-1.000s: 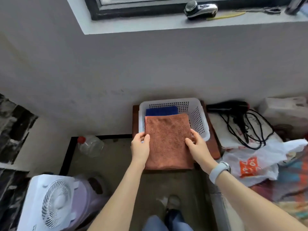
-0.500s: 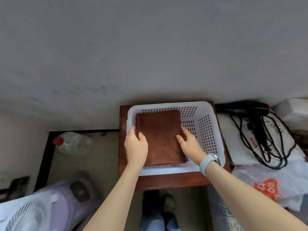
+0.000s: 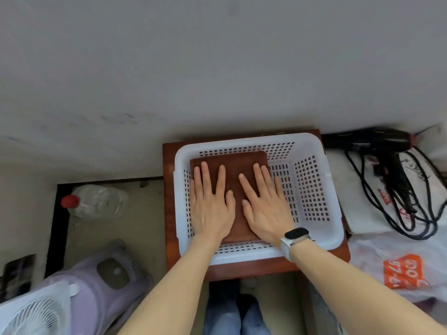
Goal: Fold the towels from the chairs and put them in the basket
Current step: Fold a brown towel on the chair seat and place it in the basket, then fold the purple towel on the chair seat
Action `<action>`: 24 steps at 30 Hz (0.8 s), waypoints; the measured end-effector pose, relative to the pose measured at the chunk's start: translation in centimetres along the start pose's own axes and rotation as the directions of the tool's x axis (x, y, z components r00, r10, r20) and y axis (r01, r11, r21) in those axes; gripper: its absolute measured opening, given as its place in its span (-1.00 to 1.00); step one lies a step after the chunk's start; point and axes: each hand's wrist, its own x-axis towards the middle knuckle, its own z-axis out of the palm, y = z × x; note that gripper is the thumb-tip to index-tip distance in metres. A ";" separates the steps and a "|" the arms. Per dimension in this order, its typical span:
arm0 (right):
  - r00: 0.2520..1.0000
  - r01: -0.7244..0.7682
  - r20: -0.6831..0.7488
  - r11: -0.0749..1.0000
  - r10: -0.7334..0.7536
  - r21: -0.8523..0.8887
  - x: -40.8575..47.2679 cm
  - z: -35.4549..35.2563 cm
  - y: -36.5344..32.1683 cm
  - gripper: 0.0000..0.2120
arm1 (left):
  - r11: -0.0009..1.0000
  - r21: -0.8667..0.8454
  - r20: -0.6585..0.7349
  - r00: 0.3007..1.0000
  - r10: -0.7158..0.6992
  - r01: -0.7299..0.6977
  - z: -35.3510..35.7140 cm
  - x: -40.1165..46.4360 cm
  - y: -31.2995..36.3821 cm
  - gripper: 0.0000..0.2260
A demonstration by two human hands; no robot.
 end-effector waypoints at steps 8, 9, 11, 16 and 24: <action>0.995 0.017 0.092 0.997 -0.024 0.075 0.3 -0.6 0.2 -0.47 | 0.997 0.071 0.108 0.994 0.014 -0.022 -0.4 0.4 0.0 -0.48; 0.994 0.025 0.106 0.996 -0.034 0.082 0.2 -1.2 0.1 -0.47 | 0.995 0.099 0.133 0.991 0.020 -0.033 -1.0 0.5 0.0 -0.48; 0.991 0.043 0.122 0.994 -0.055 0.099 0.0 -2.7 -0.1 -0.49 | 0.986 0.148 0.165 0.985 0.047 -0.072 -2.6 0.6 0.1 -0.48; 0.995 0.052 0.067 0.975 -0.068 0.215 -1.3 -8.3 -1.5 -0.61 | 0.999 0.042 0.066 0.998 0.007 -0.010 -9.0 -1.3 0.5 -0.59; 0.907 0.358 0.110 0.883 -0.406 0.305 -7.5 -15.0 -11.6 -0.66 | 0.909 -0.261 -0.131 0.921 -0.367 0.325 -18.4 -14.2 -3.2 -0.68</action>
